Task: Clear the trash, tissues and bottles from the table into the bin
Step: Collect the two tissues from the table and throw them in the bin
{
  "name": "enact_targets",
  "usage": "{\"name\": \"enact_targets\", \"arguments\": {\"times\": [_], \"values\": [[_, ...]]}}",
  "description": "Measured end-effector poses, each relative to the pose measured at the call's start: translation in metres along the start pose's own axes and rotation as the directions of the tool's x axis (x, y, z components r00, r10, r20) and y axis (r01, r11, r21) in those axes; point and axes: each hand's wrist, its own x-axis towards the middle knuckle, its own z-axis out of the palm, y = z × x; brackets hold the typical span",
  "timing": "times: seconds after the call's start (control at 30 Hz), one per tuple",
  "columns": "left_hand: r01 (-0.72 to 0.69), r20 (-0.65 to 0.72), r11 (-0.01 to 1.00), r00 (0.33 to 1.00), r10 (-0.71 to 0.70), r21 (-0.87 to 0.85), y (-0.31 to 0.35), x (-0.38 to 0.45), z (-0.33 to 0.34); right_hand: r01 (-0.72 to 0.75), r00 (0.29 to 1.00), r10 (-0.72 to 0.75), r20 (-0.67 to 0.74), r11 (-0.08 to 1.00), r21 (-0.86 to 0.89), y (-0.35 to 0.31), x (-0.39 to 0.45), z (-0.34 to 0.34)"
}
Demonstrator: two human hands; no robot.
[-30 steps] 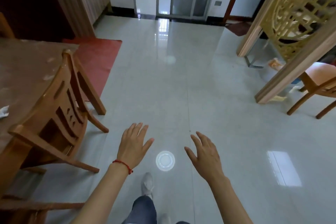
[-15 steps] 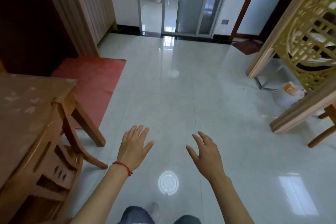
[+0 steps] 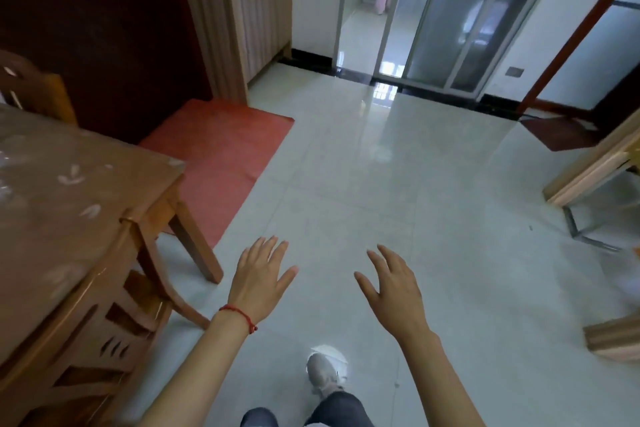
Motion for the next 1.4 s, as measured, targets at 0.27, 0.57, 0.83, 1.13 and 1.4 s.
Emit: {"name": "enact_targets", "arguments": {"times": [0.27, 0.57, 0.83, 1.13, 1.4], "values": [[0.321, -0.138, 0.945, 0.935, -0.326, -0.059, -0.019, 0.026, -0.019, 0.303, 0.941, -0.3, 0.153, 0.953, 0.006, -0.021, 0.114, -0.003], [0.639, -0.236, 0.751, 0.713, -0.66, -0.168, -0.035, -0.006, -0.03, 0.632, 0.716, -0.633, 0.292, 0.767, 0.112, -0.086, 0.173, 0.026], [0.795, -0.297, 0.534, 0.456, -0.839, -0.289, -0.053, -0.057, -0.043, 0.794, 0.479, -0.813, 0.332, 0.562, 0.23, -0.152, 0.176, 0.056], [0.829, -0.356, 0.438, 0.315, -0.88, -0.348, -0.097, -0.085, -0.061, 0.84, 0.345, -0.861, 0.374, 0.461, 0.287, -0.225, 0.179, 0.084], [0.818, -0.421, 0.473, 0.322, -0.848, -0.327, -0.186, -0.096, -0.096, 0.825, 0.38, -0.872, 0.309, 0.471, 0.313, -0.312, 0.186, 0.112]]}}
